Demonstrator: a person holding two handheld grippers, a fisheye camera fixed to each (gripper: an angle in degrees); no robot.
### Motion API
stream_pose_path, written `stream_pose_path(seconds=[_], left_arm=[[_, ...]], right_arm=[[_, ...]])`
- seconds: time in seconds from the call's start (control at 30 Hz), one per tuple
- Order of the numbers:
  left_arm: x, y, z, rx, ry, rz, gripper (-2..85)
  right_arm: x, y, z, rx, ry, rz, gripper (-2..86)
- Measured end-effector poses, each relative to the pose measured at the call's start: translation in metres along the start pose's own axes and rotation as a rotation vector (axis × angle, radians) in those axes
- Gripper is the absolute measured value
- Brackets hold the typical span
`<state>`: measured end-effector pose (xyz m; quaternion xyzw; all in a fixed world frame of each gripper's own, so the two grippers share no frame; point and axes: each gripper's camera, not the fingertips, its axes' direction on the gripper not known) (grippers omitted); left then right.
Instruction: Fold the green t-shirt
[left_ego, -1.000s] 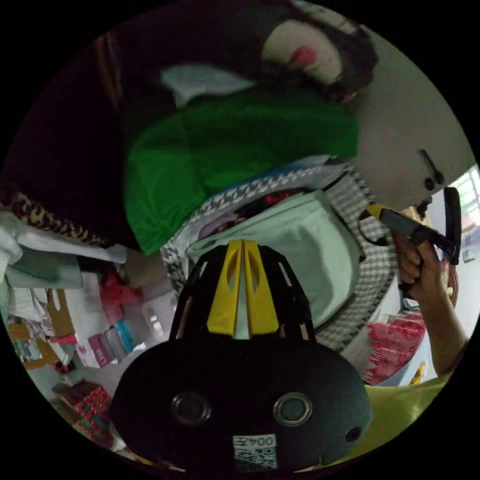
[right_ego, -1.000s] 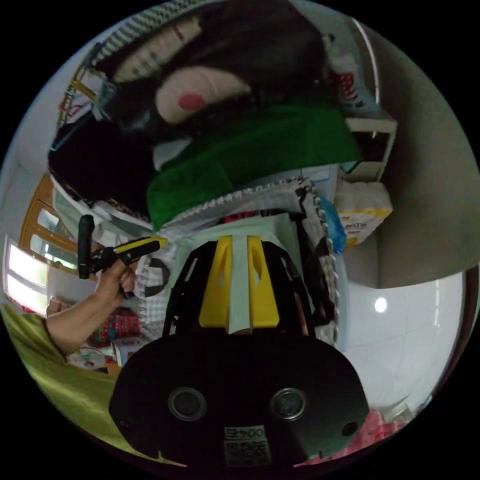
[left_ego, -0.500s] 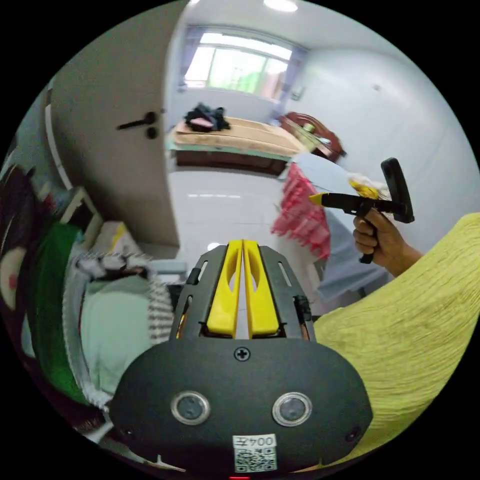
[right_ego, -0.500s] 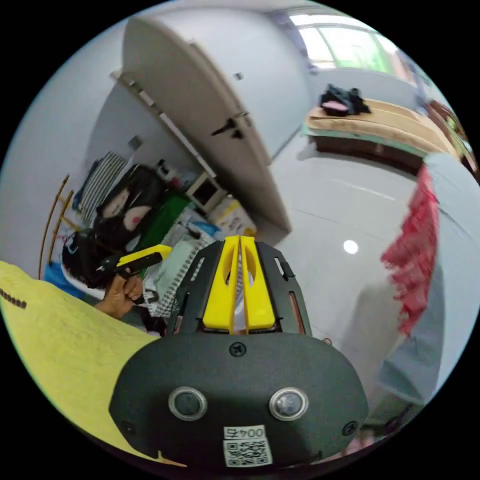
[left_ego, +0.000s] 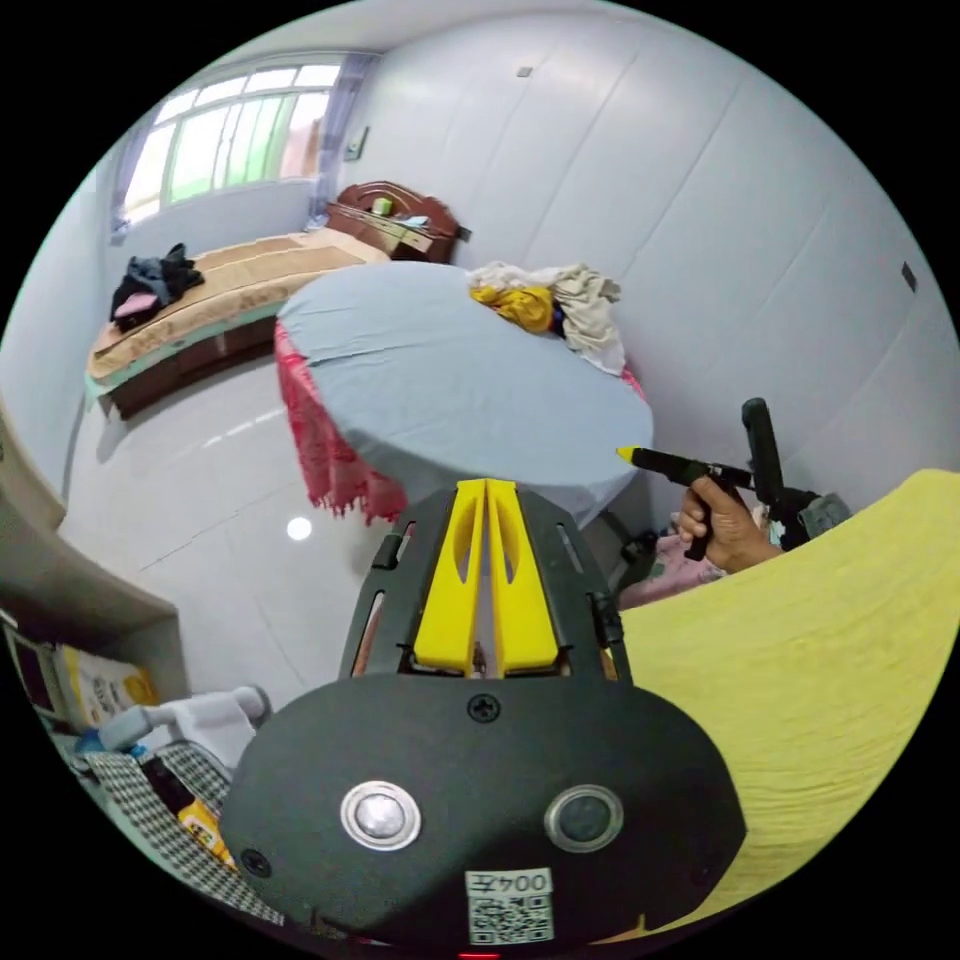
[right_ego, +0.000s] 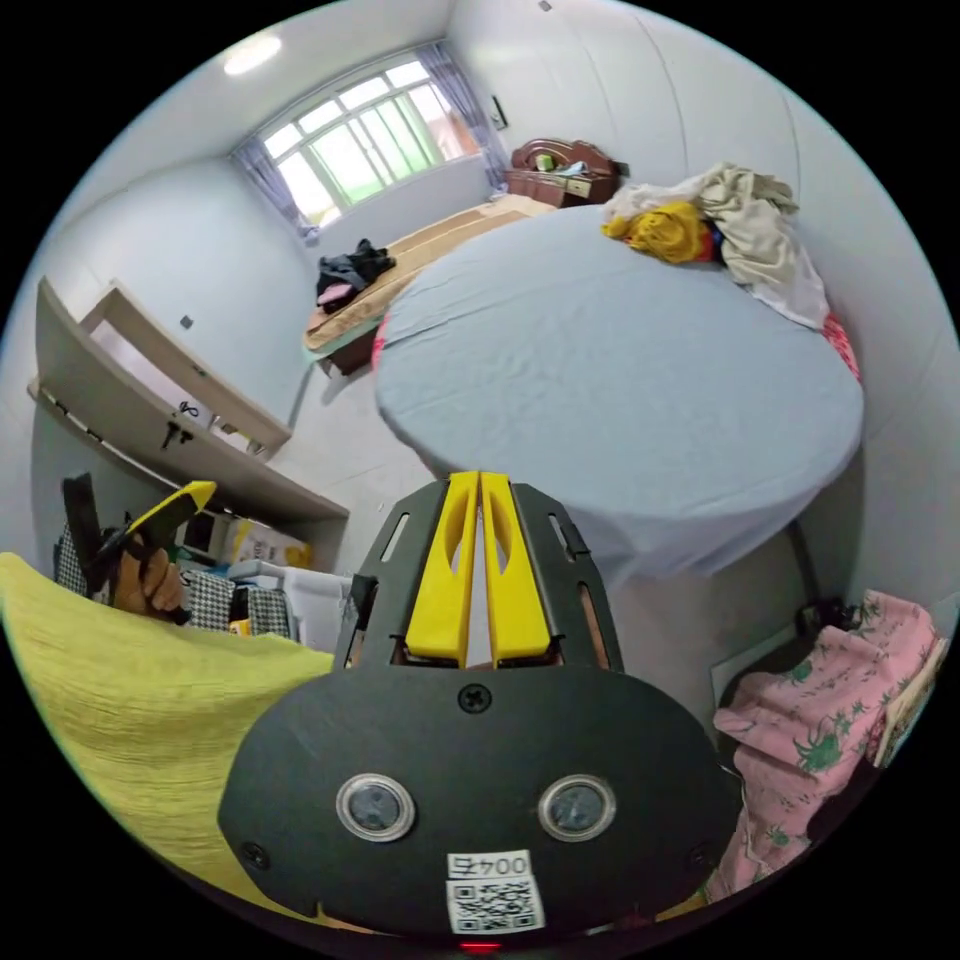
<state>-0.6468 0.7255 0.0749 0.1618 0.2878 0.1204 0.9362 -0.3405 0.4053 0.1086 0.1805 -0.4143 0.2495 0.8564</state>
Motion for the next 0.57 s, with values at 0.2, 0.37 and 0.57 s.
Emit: stream_pose_path(seconds=[0.2, 0.37, 0.57], left_arm=[[0.069, -0.144, 0.118, -0.15, 0.047, 0.147, 0.3], [0.107, -0.257, 0.227, -0.255, 0.089, 0.243, 0.6], [0.14, -0.394, 0.345, -0.306, 0.19, 0.312, 1.6]], right_arm=[[0.088, -0.051, -0.057, 0.059, -0.033, 0.059, -0.3], [0.148, -0.115, -0.08, -0.031, -0.003, 0.07, 1.8], [0.229, -0.21, -0.099, -0.187, 0.059, 0.11, 9.0]])
